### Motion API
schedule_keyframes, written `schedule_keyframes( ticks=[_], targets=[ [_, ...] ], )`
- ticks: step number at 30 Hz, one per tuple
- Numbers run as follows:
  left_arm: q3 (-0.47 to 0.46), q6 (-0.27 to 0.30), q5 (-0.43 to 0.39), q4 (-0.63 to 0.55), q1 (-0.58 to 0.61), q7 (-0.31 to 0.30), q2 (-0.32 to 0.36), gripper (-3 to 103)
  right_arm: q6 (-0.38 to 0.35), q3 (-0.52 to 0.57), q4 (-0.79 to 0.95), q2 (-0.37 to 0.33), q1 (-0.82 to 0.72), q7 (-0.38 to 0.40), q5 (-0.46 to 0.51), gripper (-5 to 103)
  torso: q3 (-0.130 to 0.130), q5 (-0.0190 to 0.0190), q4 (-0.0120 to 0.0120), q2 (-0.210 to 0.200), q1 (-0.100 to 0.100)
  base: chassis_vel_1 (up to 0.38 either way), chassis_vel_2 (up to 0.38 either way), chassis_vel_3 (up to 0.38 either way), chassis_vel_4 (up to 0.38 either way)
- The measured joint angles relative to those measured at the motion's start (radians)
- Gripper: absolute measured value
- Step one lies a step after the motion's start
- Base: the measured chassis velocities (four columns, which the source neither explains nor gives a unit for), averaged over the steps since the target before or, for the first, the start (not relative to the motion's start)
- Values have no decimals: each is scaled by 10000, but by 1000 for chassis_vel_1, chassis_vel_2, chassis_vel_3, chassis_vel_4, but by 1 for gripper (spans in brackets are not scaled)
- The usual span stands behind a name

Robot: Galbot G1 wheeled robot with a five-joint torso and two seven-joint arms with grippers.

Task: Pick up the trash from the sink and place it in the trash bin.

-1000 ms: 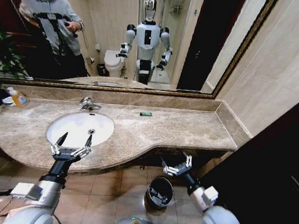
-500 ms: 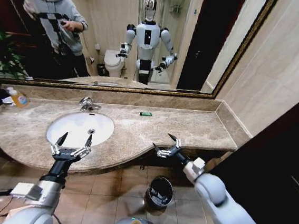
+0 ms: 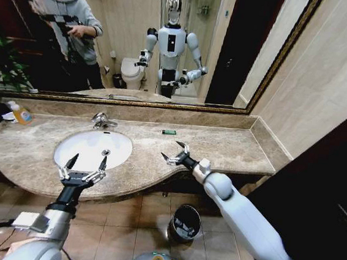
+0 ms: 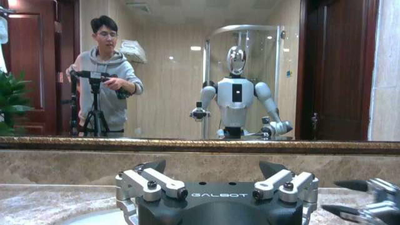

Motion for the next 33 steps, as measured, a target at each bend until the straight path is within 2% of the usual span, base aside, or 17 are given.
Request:
schedule_keyframes(
  ticks=[7, 12, 15, 20, 23, 24, 27, 33],
  targets=[
    [0, 0, 0, 0, 0, 5, 0, 100, -230, -740, -1939, 801, 1405, -101, -579, 100, 0, 2, -1, -1, -1, 0, 0, 0, 0],
    [0, 0, 0, 0, 1, 0, 0, 100, 40, -1070, -2892, 1174, 2001, 466, -980, 100, 0, 0, -2, 0, -1, 0, 0, 0, 0],
    [-1, 0, 0, 0, 0, 1, 0, 100, 223, -1191, -3871, 1751, 2616, 811, -1156, 100, 0, 1, -2, 0, -2, 0, 0, 0, 0],
    [0, 0, 0, -1, 0, 0, 0, 100, 239, -1290, -4793, 2339, 3279, 869, -1082, 100, 0, 0, -2, 0, -1, 0, 0, 0, 0],
    [0, 0, 1, 0, 0, 3, 0, 100, 242, -1343, -5964, 3063, 3926, 880, -833, 100, 0, -1, -2, 0, -1, 0, 0, 0, 0],
    [0, 0, 1, 0, 0, 3, 0, 100, 242, -1343, -5964, 3063, 3926, 880, -833, 100, 0, -1, -2, 0, -1, 0, 0, 0, 0],
    [0, 0, 0, 0, 0, 0, 0, 100, 247, -1284, -7011, 3698, 4341, 949, -747, 100, -1, -2, 0, 0, -1, 0, 0, 0, 0],
    [0, 0, 0, 0, 0, 0, 0, 100, 28, -1151, -7526, 3933, 4507, 1028, -553, 100, -1, 0, 0, 0, -1, 0, 0, 0, 0]
  ],
)
